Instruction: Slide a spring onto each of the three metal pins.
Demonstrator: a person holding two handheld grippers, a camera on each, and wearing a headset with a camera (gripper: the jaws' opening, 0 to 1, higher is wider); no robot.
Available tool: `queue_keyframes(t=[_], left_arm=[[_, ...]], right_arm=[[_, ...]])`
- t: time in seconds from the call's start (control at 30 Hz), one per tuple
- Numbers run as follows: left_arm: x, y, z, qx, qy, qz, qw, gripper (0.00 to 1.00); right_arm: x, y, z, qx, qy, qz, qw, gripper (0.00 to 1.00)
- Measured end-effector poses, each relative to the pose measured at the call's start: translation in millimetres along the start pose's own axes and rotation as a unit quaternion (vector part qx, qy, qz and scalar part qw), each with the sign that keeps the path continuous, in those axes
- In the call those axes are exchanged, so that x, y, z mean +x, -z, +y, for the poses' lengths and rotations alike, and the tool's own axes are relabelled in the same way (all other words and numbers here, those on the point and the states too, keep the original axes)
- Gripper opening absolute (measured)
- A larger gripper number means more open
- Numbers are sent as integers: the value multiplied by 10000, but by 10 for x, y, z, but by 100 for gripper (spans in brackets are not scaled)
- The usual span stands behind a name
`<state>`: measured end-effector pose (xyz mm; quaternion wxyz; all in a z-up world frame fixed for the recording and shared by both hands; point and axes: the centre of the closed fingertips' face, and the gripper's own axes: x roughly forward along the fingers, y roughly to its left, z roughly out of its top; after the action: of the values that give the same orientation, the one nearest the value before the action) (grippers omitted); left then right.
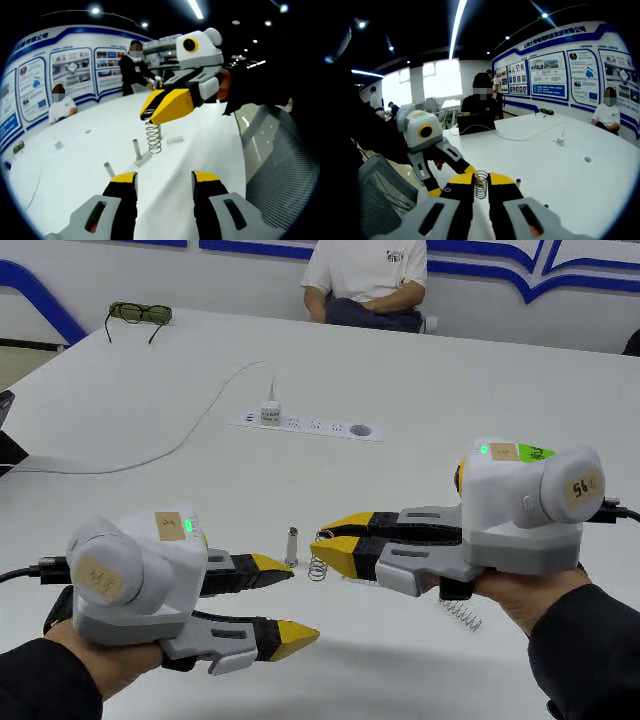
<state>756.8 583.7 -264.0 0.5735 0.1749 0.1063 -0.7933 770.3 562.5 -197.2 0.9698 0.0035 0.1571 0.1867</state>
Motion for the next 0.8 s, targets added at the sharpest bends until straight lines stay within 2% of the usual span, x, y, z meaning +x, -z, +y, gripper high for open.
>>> queue_keyframes(t=[0.07, 0.2, 0.33, 0.5, 0.63, 0.8], left_arm=[[-22, 22, 31, -114, -105, -53, 9999, 47], [-50, 61, 65, -148, -279, -81, 9995, 50], [-60, 50, 91, -200, -439, -165, 9987, 51], [-44, 86, 72, -230, -531, -178, 9982, 53], [-39, 116, 43, -261, -557, -164, 9980, 54], [-47, 106, 37, -332, -622, -206, 9973, 54]], right_arm=[[25, -33, -28, -19, 20, -12, 10000, 11], [73, -111, -109, -91, 106, -51, 9999, 11], [135, -177, -242, -149, 267, -106, 9995, 11], [226, -224, -413, -209, 543, -161, 9982, 11], [300, -207, -470, -342, 647, -89, 9973, 11], [374, -193, -543, -325, 727, -105, 9968, 11]])
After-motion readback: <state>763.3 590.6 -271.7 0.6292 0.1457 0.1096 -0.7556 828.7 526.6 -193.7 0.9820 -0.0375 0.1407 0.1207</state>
